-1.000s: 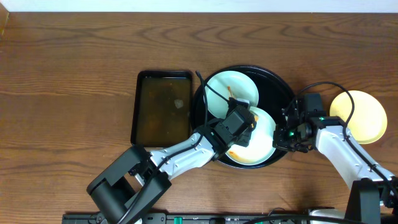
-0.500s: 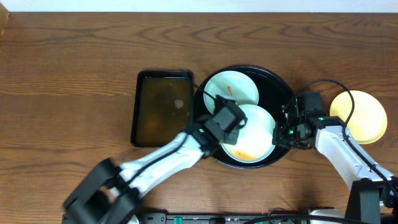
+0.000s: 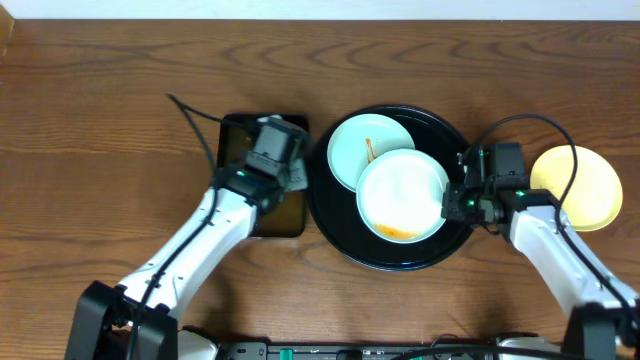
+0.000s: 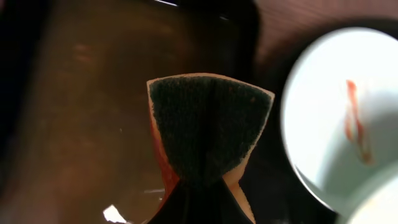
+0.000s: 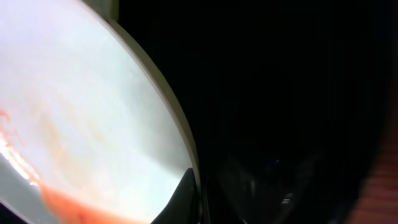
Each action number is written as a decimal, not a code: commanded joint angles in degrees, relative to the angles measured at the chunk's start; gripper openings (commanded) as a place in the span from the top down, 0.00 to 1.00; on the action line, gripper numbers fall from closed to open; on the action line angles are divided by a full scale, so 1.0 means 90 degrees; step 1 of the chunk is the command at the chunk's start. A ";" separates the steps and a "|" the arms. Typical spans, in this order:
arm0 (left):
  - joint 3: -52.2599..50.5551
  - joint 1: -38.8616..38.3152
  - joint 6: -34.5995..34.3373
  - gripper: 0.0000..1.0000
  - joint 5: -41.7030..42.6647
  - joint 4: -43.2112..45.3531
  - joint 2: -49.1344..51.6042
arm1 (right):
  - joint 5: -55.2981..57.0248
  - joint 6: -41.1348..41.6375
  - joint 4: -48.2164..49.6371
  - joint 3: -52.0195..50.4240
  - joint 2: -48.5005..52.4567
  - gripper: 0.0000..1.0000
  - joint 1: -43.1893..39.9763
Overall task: Clean dirty plates on tray and stack at the side
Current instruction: 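Lift the pale blue plate with the right gripper onto the yellow plate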
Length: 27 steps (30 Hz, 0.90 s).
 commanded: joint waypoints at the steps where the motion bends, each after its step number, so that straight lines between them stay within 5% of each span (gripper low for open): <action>1: 0.0000 0.0415 0.0109 0.91 -0.0056 -0.0053 -0.0022 | 0.0464 -0.0636 0.0012 0.0206 -0.0622 0.99 0.0027; 10: 0.0000 0.0787 0.0109 0.89 -0.0058 -0.0049 -0.0022 | 0.1787 -0.2589 0.0061 0.0403 -0.1773 0.99 0.0272; 20: 0.0000 0.0784 0.0109 0.92 -0.0058 -0.0049 -0.0019 | 0.6084 -0.3543 0.0554 0.0403 -0.2028 0.99 0.2761; 27: 0.0000 0.0784 0.0109 0.92 -0.0058 -0.0049 -0.0019 | 0.7261 -0.4410 0.1171 0.0403 -0.2028 0.99 0.3900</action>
